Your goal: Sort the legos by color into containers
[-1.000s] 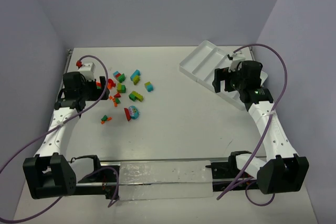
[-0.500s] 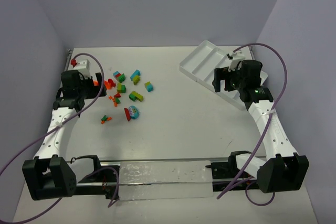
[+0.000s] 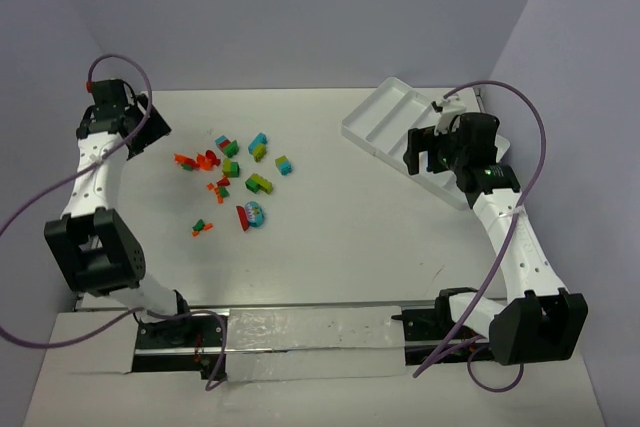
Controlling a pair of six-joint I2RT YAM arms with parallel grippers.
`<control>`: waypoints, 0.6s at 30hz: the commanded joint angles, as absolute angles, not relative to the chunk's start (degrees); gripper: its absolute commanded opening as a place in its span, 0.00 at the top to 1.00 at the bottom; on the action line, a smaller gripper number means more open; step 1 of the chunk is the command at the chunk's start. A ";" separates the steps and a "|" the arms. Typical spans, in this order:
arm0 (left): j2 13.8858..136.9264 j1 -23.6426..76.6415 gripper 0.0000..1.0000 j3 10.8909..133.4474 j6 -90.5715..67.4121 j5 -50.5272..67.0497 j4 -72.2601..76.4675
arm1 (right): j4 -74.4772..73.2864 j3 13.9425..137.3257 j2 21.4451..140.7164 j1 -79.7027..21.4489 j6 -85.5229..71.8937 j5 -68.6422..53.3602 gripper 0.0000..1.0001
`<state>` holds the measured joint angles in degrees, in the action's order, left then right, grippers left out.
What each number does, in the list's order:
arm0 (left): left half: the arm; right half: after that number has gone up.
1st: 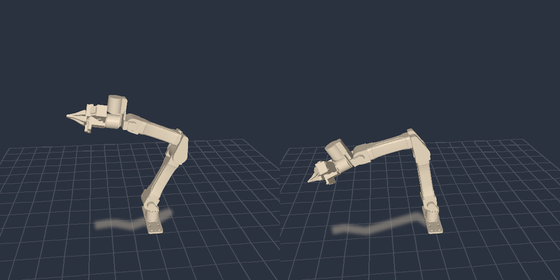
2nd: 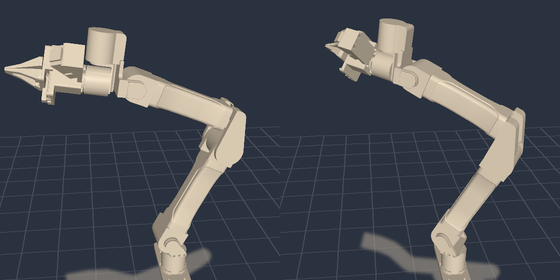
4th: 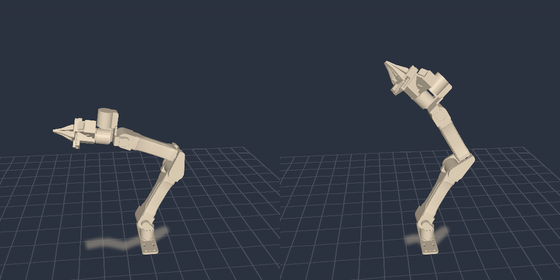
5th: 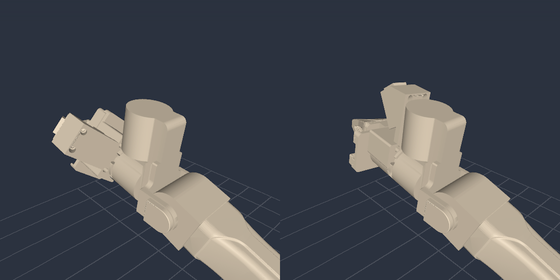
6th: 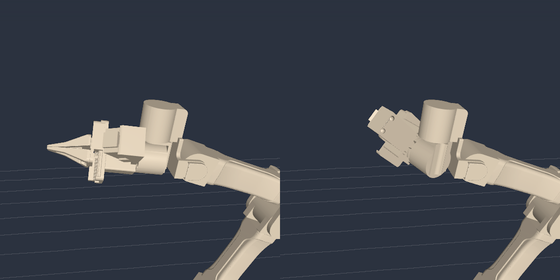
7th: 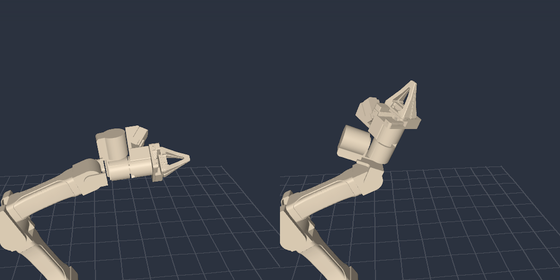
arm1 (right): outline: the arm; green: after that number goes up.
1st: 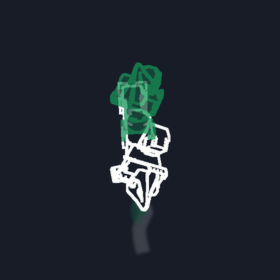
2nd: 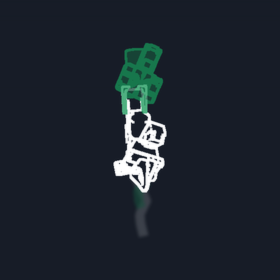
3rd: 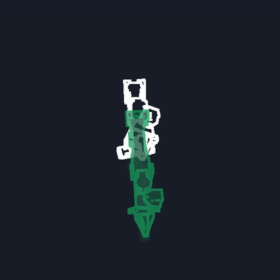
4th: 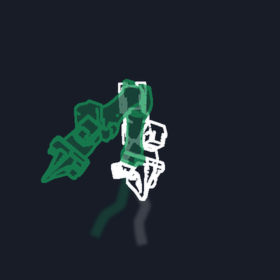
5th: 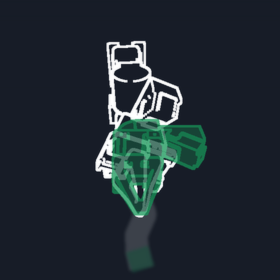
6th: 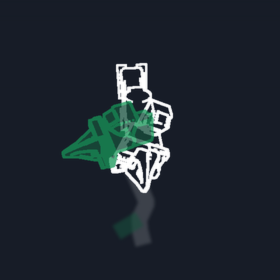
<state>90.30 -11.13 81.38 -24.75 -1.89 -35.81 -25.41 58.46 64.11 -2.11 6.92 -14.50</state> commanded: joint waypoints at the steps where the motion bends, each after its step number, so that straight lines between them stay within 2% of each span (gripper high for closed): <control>1: 99.29 -12.45 0.19 89.53 -30.51 -3.82 -43.52 | -25.29 61.61 64.99 -2.40 6.44 -15.06 0.00; 18: 121.87 -12.44 0.29 102.31 -34.80 -1.88 -46.58 | -24.95 62.40 69.35 -2.46 6.50 -15.82 0.00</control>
